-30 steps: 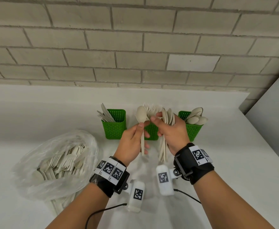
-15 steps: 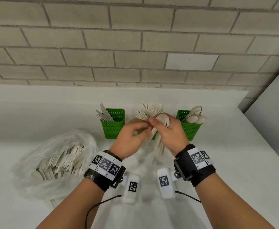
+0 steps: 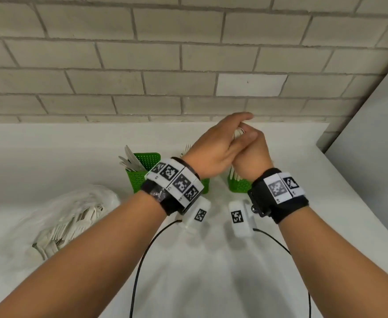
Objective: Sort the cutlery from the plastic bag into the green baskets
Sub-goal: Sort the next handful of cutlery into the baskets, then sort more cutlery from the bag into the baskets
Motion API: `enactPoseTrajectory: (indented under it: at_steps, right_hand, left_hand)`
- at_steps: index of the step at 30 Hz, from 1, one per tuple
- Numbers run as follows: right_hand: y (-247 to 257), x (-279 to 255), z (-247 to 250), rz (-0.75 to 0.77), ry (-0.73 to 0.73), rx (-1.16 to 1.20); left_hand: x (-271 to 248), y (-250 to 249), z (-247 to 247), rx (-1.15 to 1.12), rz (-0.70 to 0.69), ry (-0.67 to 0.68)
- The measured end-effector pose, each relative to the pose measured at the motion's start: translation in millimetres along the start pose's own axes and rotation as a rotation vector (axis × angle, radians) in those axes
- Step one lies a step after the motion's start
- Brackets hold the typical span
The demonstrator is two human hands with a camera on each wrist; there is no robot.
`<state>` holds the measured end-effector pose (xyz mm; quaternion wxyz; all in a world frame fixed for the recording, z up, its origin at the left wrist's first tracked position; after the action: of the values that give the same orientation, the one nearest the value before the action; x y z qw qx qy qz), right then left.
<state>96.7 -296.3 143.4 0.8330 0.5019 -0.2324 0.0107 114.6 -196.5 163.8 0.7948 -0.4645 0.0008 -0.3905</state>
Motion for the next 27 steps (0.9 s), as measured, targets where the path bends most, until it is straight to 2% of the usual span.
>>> enactPoseTrajectory:
  at_steps: [3, 5, 9, 13, 15, 18, 19, 21, 23, 25, 27]
  right_hand:
    - [5.6, 25.1, 30.4, 0.059, -0.085, 0.126]
    - [0.3, 36.3, 41.6, 0.108, -0.104, 0.120]
    - [-32.5, 49.2, 45.1, 0.051, -0.112, 0.157]
    - [-62.8, 45.1, 37.4, -0.015, -0.047, 0.099]
    - [-76.0, 42.7, 31.4, -0.050, 0.046, -0.071]
    - [-92.8, 35.9, 30.3, -0.077, 0.201, -0.677]
    - [-95.2, 32.6, 30.7, -0.038, 0.214, -0.742]
    - [-96.1, 23.0, 30.4, 0.045, 0.206, -0.682]
    - [-100.5, 17.2, 28.6, 0.092, 0.267, -0.657]
    - [-106.4, 13.9, 27.7, 0.048, 0.393, -0.726]
    - [-109.7, 13.1, 29.2, 0.043, 0.449, -0.786]
  left_hand:
    - [39.1, -12.6, -2.7, 0.037, 0.007, 0.006]
    - [59.1, -9.7, -10.8, -0.046, 0.057, 0.001]
    - [80.4, 12.0, -35.4, -0.076, 0.092, -0.028]
    - [83.0, 38.2, -56.8, -0.080, 0.204, -0.042]
    - [78.4, 53.3, -66.1, -0.091, 0.262, -0.035]
    - [68.3, 73.3, -80.8, -0.054, 0.323, 0.024]
    - [65.6, 78.3, -85.4, -0.026, 0.336, 0.036]
    - [62.3, 84.2, -90.6, 0.003, 0.366, -0.006]
    - [60.1, 85.7, -96.3, -0.013, 0.358, -0.041]
    - [53.8, 84.7, -104.9, 0.057, 0.371, 0.019]
    - [46.2, 80.1, -106.2, 0.144, 0.373, 0.051]
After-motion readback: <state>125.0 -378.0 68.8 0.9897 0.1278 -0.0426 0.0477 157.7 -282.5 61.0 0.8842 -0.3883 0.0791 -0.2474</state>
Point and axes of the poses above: each hand's wrist, its own x-axis towards the middle knuckle, its own z-axis out of the back of the hand, y = z × x, the point moved 4 cm from there along x, towards the middle knuckle, and after that the axes turned 1 degree about z, right-handed, at the moved point
